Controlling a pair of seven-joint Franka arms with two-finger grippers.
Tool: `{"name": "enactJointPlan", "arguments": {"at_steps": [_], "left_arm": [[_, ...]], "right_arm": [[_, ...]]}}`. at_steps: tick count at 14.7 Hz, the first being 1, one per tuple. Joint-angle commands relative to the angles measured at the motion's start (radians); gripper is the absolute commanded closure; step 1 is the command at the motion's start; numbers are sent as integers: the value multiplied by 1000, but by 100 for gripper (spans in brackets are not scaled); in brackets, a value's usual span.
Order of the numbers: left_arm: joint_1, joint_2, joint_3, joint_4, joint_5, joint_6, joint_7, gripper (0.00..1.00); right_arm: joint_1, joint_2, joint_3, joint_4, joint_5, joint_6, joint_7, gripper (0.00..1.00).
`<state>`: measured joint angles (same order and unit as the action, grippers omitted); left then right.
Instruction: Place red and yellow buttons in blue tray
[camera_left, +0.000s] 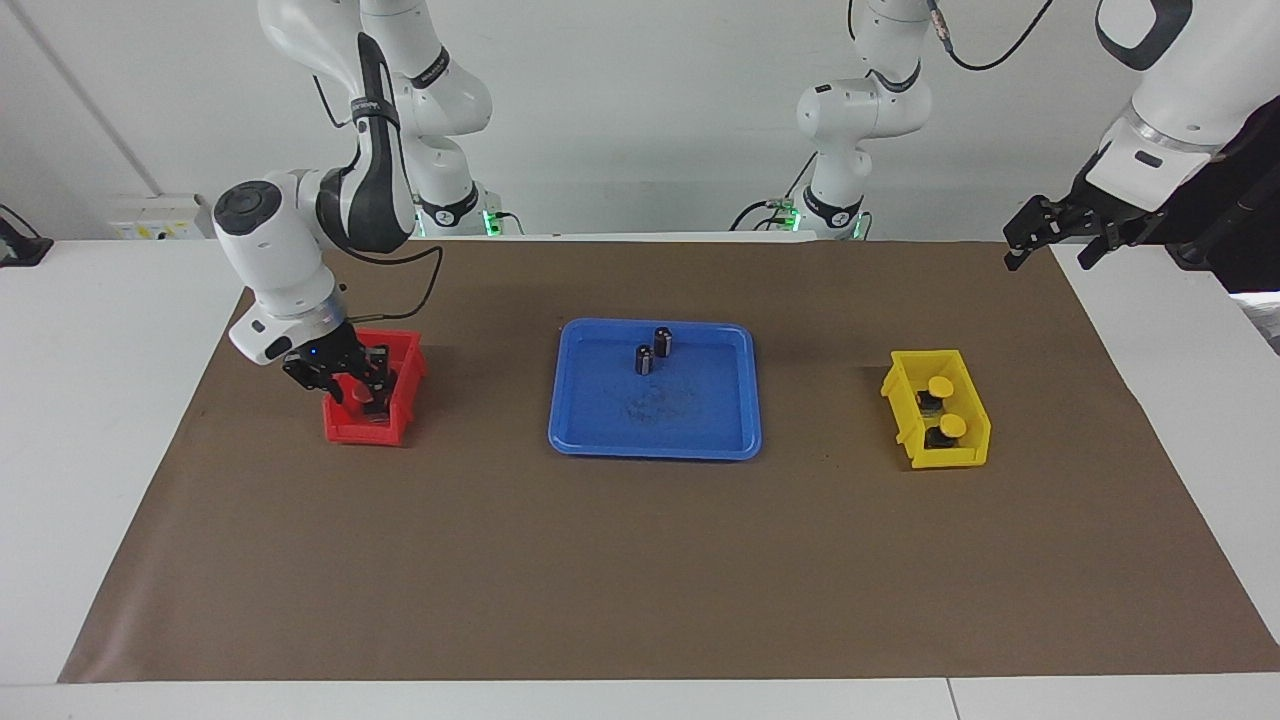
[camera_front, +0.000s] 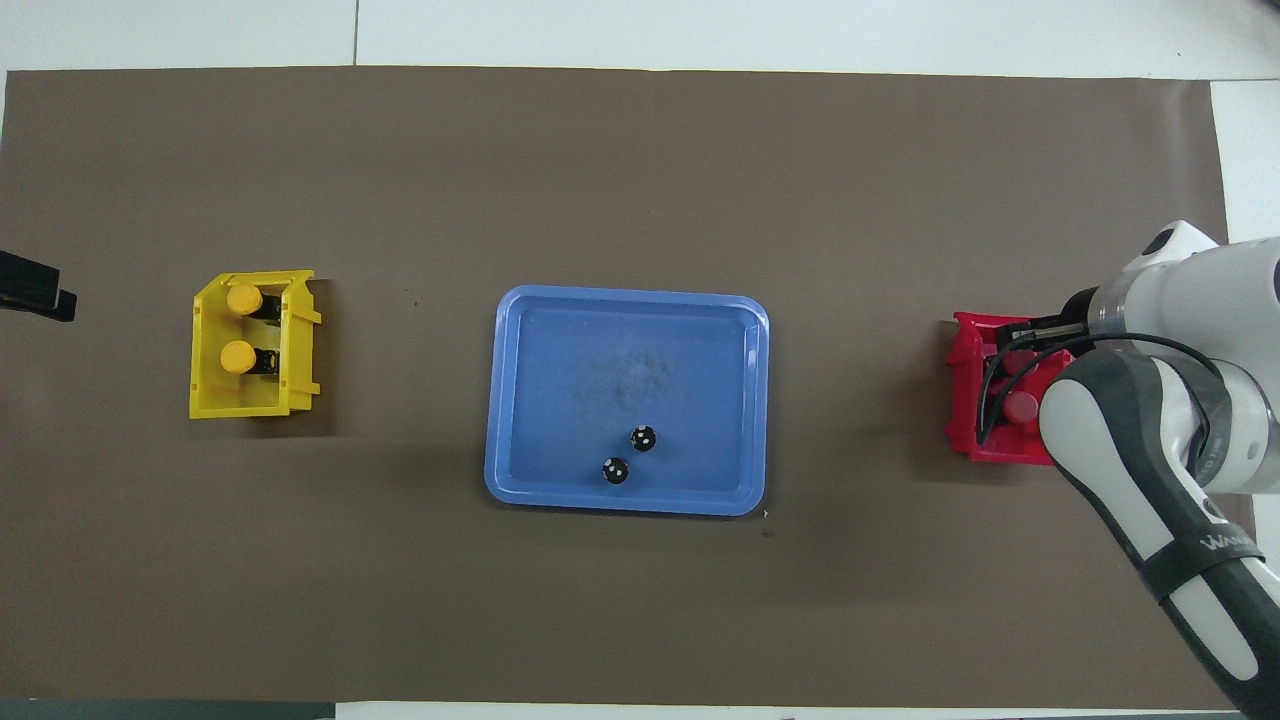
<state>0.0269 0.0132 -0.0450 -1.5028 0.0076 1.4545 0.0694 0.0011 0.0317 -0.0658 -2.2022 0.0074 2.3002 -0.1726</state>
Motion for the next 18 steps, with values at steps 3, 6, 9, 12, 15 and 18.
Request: {"name": "enactJointPlan", "arguments": {"at_steps": [3,6,9,12,15,18], "left_arm": [[-28,-33,7,-40,5,9,6,0],[-32,-33,7,-40,5,15,4,0],[-32,-36,7,-63,5,46,3,0],[-30,-52,7,-85,5,44,6,0],[-33,-56,7,-93,5,44,1,0],[-35,-56,7,-89,5,46,0,0]], "right_arm": [[-6,-24,1,-56,16,45,-48,44],[-7,-26,0,-62,16,45,-48,44],[-9,-26,0,-62,16,45,-48,44],[-12,-27,0,-64,16,47,-51,44],[-15,-27,0,-73,16,48,-65,44],[-15,-36,0,-106,16,96,-65,44]]}}
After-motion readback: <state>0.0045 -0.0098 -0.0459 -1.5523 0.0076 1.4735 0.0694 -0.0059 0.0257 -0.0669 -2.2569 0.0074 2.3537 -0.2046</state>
